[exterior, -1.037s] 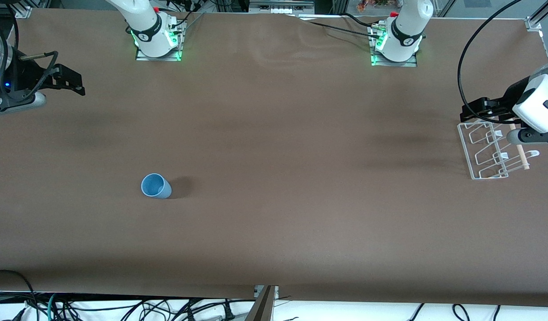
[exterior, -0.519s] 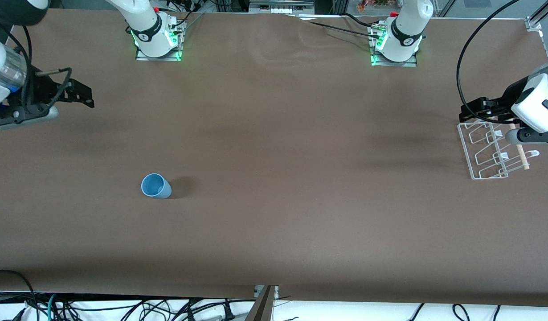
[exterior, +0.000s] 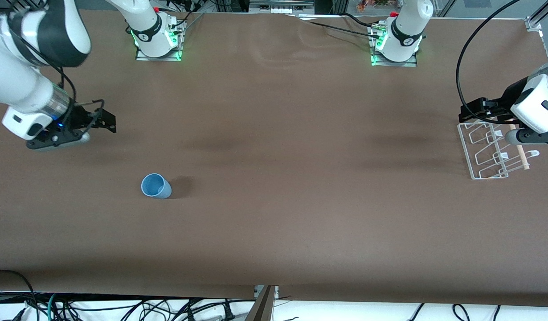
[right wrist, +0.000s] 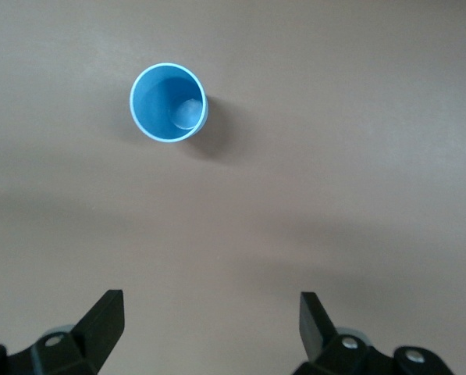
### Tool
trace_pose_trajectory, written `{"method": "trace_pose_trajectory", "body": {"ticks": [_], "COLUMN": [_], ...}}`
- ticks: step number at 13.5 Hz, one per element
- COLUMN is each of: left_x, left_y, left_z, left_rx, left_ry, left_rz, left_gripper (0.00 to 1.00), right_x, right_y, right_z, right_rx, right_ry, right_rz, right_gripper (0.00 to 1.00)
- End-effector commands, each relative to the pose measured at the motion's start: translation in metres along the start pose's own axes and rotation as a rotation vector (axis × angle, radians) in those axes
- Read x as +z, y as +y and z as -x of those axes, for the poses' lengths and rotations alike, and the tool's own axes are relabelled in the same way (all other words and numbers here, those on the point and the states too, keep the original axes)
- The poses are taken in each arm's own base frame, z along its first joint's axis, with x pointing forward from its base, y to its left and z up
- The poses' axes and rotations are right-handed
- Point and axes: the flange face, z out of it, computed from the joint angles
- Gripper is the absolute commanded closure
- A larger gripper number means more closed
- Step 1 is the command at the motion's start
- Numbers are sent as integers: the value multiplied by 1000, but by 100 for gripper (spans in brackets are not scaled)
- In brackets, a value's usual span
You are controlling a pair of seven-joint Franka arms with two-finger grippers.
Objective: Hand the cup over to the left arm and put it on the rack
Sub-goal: 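Reach the right gripper down to the blue cup and grasp it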
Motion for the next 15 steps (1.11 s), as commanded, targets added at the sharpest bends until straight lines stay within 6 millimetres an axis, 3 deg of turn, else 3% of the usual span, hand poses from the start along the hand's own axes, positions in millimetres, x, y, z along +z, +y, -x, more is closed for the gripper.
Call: {"method": "trace_pose_trajectory", "body": {"ticks": [1, 4, 7, 9, 15], "left_x": [-5, 1, 5, 11, 23], "left_y": [3, 9, 20, 24, 25], "left_z": [-3, -5, -4, -8, -21], "left_rx": [4, 18, 44, 157, 424], "left_ry": [8, -5, -17, -20, 23], "left_rz": [17, 22, 54, 51, 56], "left_gripper": [0, 0, 0, 0, 0], "right_x": [45, 99, 119, 133, 168], "right_y": [-3, -13, -38, -40, -36], "right_z": [-20, -52, -92, -111, -122], "right_rx": [4, 35, 66, 71, 77], "right_ry": [24, 56, 64, 63, 25], "right_rz": [13, 29, 36, 40, 47], "right_gripper": [1, 1, 1, 1, 2]}}
